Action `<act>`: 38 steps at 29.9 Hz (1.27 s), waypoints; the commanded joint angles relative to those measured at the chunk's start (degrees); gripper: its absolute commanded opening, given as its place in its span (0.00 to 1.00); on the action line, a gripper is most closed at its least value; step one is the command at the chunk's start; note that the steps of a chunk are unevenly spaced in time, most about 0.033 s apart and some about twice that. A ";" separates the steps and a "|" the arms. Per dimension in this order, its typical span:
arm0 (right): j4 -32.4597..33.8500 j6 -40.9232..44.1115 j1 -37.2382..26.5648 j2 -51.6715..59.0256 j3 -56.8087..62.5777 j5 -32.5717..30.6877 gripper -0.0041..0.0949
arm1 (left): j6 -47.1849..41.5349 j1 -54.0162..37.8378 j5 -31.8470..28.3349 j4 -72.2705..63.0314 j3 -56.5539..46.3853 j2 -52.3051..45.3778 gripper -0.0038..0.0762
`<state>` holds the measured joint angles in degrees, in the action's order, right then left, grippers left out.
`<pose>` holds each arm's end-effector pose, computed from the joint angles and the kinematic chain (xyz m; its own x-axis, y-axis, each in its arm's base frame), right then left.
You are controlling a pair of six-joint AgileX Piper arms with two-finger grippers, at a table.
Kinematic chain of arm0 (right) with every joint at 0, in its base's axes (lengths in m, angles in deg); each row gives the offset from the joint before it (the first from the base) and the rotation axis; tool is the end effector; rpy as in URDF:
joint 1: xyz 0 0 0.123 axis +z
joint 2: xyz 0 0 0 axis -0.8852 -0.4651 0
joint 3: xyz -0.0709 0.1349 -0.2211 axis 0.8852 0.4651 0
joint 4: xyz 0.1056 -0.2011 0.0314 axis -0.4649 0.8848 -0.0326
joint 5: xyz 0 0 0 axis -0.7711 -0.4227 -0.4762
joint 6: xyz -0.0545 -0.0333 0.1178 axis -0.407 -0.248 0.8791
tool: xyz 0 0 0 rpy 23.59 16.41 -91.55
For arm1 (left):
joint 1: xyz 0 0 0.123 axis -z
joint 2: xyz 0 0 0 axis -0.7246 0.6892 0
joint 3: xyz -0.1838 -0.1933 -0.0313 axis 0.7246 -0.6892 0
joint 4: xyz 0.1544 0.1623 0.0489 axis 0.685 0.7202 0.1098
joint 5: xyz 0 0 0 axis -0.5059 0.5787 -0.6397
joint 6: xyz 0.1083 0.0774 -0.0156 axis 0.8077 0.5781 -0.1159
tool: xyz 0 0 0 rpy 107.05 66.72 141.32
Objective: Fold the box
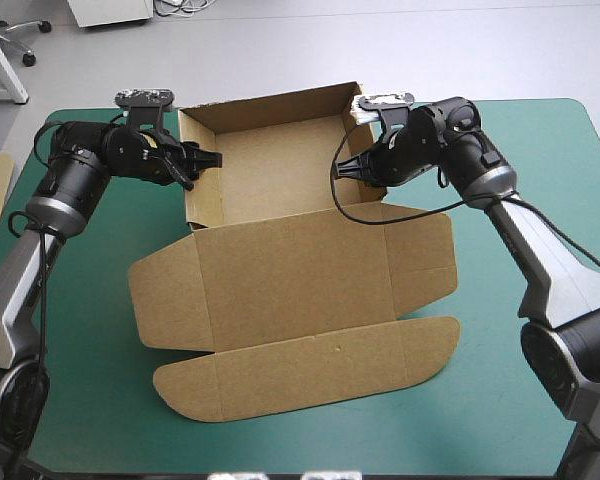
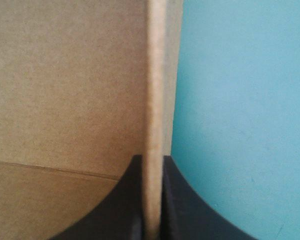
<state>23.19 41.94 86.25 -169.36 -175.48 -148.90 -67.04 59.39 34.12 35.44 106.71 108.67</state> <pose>0.3698 0.1762 0.3155 -0.8095 -0.1639 -0.5638 -0.3079 0.9361 0.1698 0.3618 -0.0919 0.3297 -0.7363 0.0357 -0.6757 0.1711 0.9760 -0.1348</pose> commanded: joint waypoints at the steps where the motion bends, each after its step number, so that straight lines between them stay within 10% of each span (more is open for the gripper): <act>1: -0.33 -0.04 -0.01 3.36 -2.19 2.52 0.02 | -3.56 1.51 -5.43 0.50 2.08 -2.21 0.47; 38: -7.91 -3.52 -0.35 3.47 -4.35 2.37 0.02 | -3.05 6.88 -9.08 -7.82 2.42 1.30 0.41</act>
<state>24.58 39.80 84.94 -169.36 -177.09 -152.96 -70.30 64.79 28.53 33.80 106.99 112.91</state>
